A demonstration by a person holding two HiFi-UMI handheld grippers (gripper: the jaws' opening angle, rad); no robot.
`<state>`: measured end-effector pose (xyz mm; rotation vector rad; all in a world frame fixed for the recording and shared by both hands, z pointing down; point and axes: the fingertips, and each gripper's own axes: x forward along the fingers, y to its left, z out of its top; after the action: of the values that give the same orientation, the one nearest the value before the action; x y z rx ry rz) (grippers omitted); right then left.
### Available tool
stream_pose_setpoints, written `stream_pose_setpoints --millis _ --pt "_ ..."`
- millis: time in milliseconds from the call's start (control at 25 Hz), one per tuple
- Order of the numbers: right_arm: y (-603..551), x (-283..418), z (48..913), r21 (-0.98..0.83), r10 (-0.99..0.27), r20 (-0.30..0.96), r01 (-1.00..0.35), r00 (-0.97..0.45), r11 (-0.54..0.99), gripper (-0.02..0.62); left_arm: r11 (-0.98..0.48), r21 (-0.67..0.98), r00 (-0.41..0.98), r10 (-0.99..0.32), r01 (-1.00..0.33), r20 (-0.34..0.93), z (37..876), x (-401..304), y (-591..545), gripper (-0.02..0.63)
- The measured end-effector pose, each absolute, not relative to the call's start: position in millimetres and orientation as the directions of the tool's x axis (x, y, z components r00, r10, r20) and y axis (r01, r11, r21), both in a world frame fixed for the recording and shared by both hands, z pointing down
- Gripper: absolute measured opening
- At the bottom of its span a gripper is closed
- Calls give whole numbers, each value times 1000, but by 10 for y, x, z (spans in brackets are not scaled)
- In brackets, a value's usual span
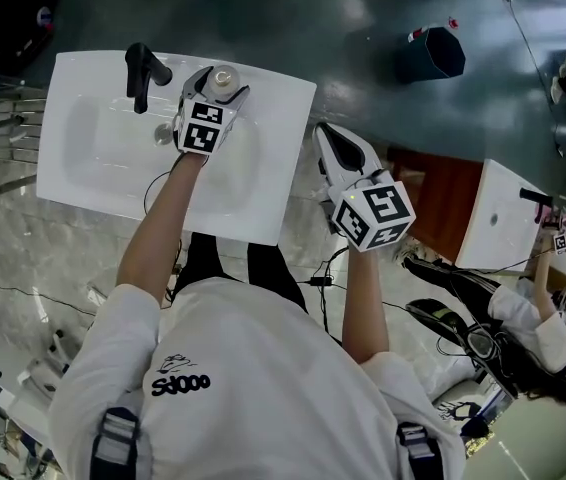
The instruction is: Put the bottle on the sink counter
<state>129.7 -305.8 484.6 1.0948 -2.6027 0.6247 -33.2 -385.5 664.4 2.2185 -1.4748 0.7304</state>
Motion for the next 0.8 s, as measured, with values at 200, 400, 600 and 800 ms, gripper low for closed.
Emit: stream_pose_setpoints --millis 200,400,600,800 --pt "-3009 1284 4751 -278 -637 370 -735 -676 619 9 -350 30 291 -725 -936 624 6620 -433 -3670 347" --pt "-2944 1261 4643 -252 -665 350 -751 -659 611 9 -341 26 282 -728 -940 625 6585 -540 -3467 345" --pt "-2921 1319 4540 -225 -710 342 -787 -616 574 9 -342 11 278 -743 -940 609 6389 -685 -3337 283" --pt "-2932 1378 4401 -165 -747 329 -814 -578 557 9 -363 -25 288 -776 -931 561 6036 -754 -3197 111"
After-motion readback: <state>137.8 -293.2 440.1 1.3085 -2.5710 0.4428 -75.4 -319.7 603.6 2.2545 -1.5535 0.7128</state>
